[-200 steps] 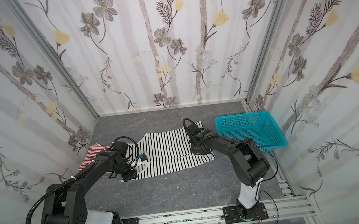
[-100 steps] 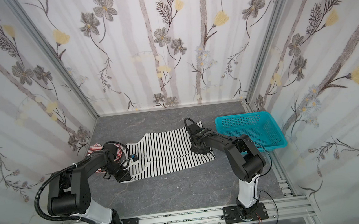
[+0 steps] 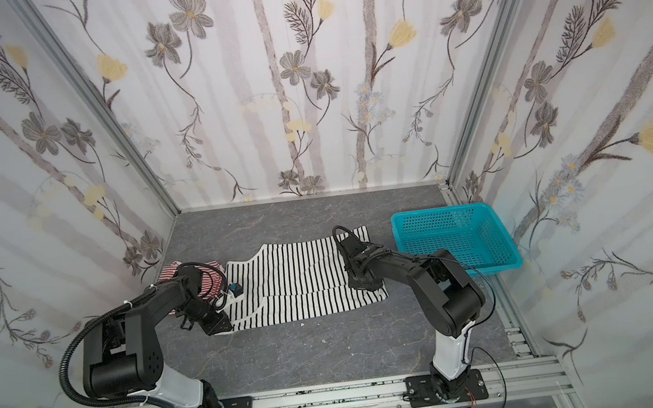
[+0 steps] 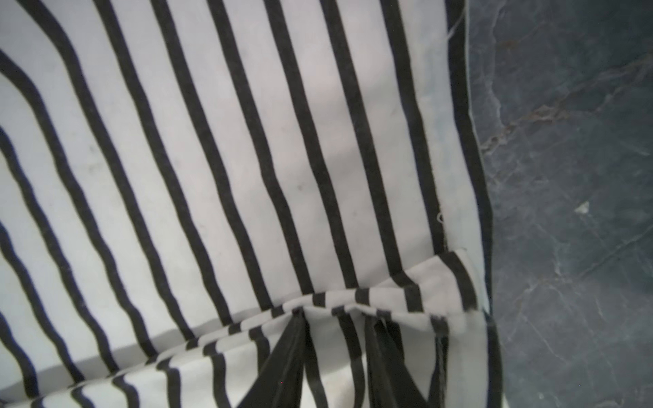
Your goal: Fold and stack the tank tops
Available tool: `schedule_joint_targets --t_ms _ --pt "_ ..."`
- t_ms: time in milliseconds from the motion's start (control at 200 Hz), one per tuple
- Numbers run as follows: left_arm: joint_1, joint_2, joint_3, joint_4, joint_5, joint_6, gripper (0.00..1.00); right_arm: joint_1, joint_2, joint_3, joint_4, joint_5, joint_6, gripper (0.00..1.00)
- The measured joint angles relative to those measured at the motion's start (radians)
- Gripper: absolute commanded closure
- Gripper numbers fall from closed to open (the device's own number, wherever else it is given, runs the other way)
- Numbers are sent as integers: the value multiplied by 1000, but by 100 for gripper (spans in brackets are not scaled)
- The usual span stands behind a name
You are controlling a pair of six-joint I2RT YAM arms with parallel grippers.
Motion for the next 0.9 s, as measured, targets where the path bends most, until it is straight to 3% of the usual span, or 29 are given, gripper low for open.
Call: schedule_joint_targets --t_ms 350,580,899 --pt "87 -79 -90 -2 -48 105 78 179 -137 -164 3 24 105 69" --pt "137 -131 -141 -14 -60 185 78 332 -150 -179 -61 29 164 68" --pt "206 -222 -215 -126 -112 275 79 442 -196 -216 -94 -4 224 65"
